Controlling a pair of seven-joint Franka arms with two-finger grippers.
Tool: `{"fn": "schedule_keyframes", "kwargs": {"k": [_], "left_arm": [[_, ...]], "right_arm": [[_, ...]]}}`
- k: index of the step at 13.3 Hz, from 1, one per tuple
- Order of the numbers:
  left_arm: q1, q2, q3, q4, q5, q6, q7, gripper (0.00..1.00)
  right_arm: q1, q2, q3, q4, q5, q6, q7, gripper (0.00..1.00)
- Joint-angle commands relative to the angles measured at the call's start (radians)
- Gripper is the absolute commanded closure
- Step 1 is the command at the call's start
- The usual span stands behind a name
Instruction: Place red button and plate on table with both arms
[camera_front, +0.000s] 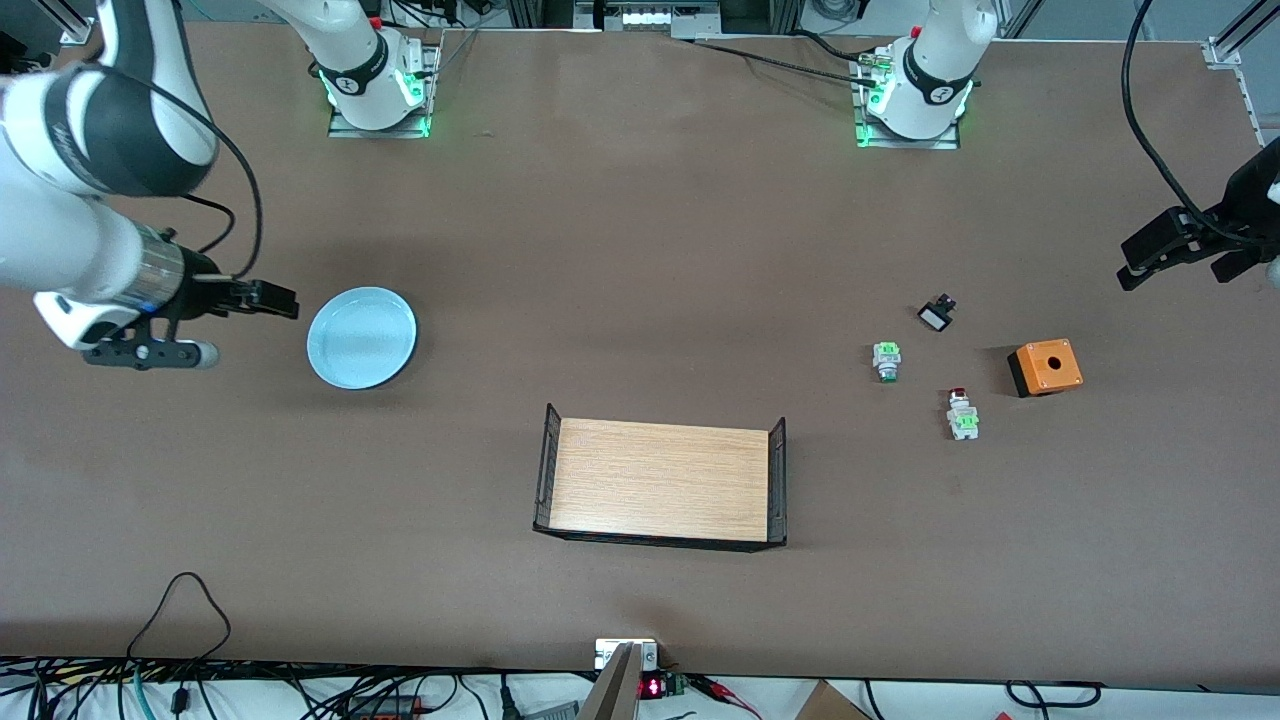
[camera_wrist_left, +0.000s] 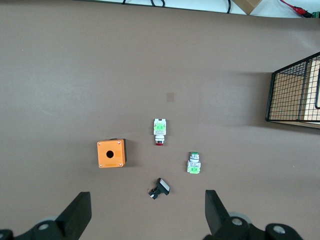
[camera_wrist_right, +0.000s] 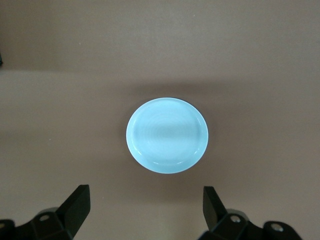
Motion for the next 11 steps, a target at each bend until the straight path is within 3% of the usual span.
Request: {"fn": "schedule_keyframes", "kwargs": {"k": [1, 3, 5, 8, 11], "left_arm": [[-0.001, 0.013, 0.001, 0.030, -0.005, -0.013, 0.022, 0.00], [-0.001, 0.013, 0.001, 0.030, -0.005, -0.013, 0.022, 0.00], [-0.002, 0.013, 0.001, 0.030, -0.005, -0.013, 0.022, 0.00], [-0.001, 0.013, 0.001, 0.030, -0.004, -0.013, 0.022, 0.00], [-0.001, 0.013, 0.001, 0.030, -0.004, -0.013, 0.023, 0.00]], "right_arm": [[0.010, 0.008, -0.002, 0.133, -0.067, -0.094, 0.013, 0.00], [-0.002, 0.001, -0.008, 0.182, -0.072, -0.099, 0.004, 0.00], [-0.087, -0.008, 0.004, 0.198, -0.066, -0.093, -0.005, 0.00], [-0.241, -0.010, 0.084, 0.199, -0.060, -0.086, -0.102, 0.00], [-0.249, -0.019, 0.082, 0.195, -0.072, -0.123, -0.088, 0.00]]}}
